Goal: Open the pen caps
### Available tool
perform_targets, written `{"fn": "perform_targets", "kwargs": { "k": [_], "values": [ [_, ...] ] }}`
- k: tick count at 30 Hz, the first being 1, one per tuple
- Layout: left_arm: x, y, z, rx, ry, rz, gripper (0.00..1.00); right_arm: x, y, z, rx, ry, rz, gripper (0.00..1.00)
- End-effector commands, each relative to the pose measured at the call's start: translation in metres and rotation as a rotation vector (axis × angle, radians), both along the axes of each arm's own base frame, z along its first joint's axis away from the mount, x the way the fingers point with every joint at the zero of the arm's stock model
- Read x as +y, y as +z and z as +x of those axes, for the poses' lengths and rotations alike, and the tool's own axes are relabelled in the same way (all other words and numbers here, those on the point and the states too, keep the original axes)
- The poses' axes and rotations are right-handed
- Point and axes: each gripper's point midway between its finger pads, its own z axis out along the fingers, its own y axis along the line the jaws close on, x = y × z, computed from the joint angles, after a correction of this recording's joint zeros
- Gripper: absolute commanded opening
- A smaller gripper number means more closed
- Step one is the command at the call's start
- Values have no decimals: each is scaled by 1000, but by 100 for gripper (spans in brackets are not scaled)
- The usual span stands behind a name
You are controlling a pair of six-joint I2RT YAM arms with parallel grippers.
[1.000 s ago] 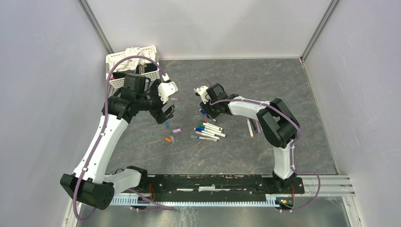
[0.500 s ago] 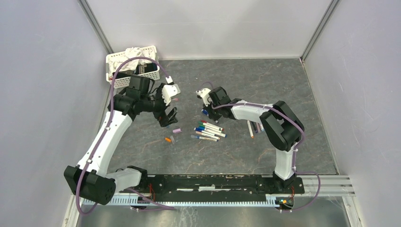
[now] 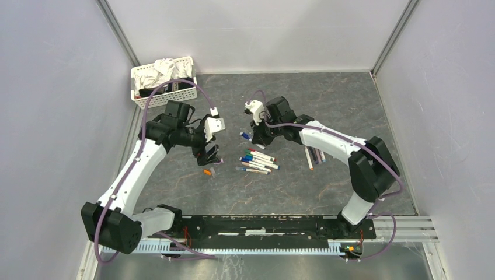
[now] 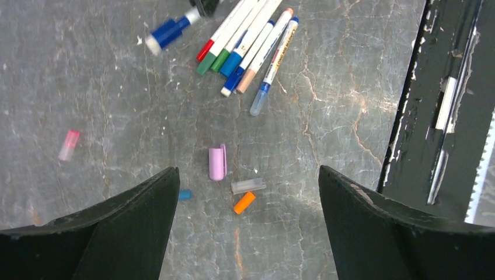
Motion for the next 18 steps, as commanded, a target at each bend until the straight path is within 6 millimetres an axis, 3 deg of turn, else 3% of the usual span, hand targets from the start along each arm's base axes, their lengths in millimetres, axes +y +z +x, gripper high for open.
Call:
{"fn": "perform_targets", "kwargs": {
  "k": [1,10,18],
  "values": [
    [-12,10,-6,-98,-147,-19,93,29,45,-58,168,250,215,0],
    [-23,-17,-19,-188,-295,114,87,56,75,-122,336,456,367,0],
    [-23,-23,-22,-193,-335,152,80,68,72,-134,407,484,383,0]
  ]
}}
